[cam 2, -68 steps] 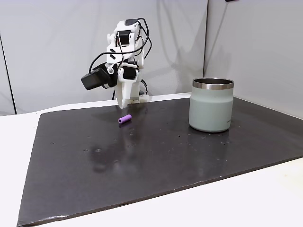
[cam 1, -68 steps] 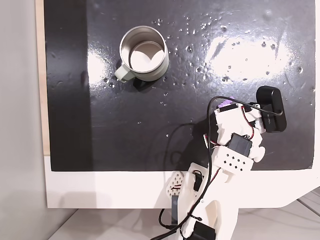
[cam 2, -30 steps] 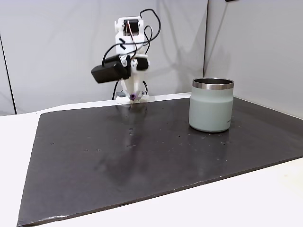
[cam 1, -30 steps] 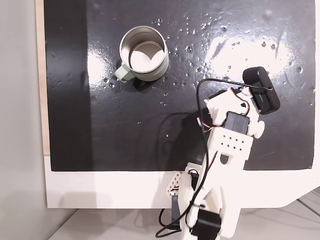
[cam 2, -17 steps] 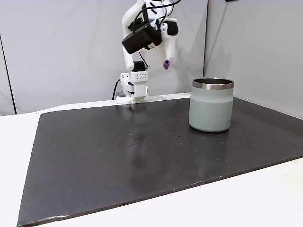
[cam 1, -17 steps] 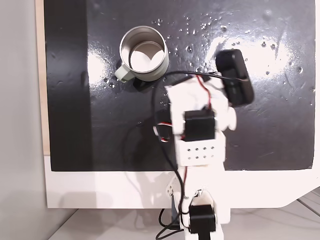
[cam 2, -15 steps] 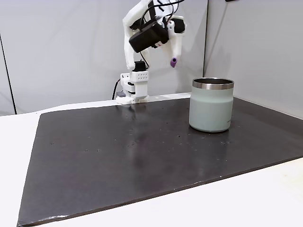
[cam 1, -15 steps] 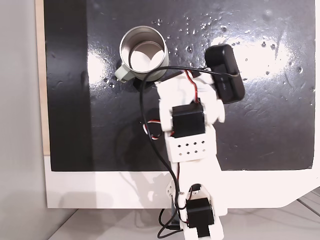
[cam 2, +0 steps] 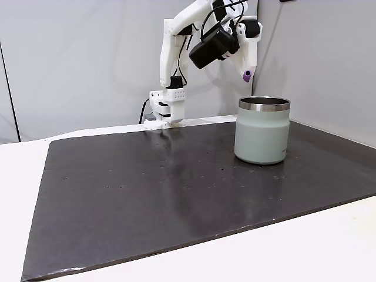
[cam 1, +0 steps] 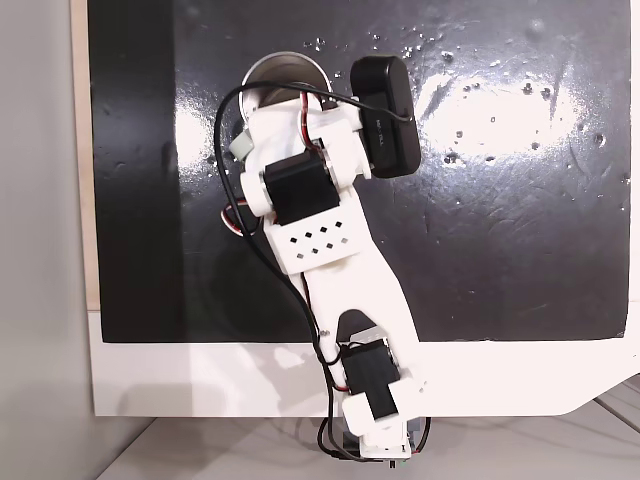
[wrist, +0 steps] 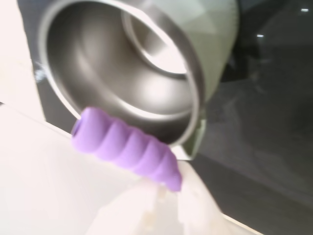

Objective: Grasp a pengrip and put it in the cup.

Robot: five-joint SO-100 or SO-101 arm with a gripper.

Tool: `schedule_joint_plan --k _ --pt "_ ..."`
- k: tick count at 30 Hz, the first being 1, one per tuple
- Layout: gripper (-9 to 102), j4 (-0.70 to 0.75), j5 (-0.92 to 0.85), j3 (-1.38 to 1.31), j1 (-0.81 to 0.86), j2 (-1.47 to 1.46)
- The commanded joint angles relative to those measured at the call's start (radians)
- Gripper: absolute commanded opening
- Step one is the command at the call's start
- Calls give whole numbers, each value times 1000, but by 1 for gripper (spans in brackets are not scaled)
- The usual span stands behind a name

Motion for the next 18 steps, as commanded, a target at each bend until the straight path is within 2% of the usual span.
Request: schedule_joint_plan --k 1,11,16,18 --pt "0 -43 23 -133 28 -32" --pt "2 -54 11 -235 0 -133" --pt "21 -35 -55 -235 -21 -130" --pt "24 -32 -58 -235 -26 -126"
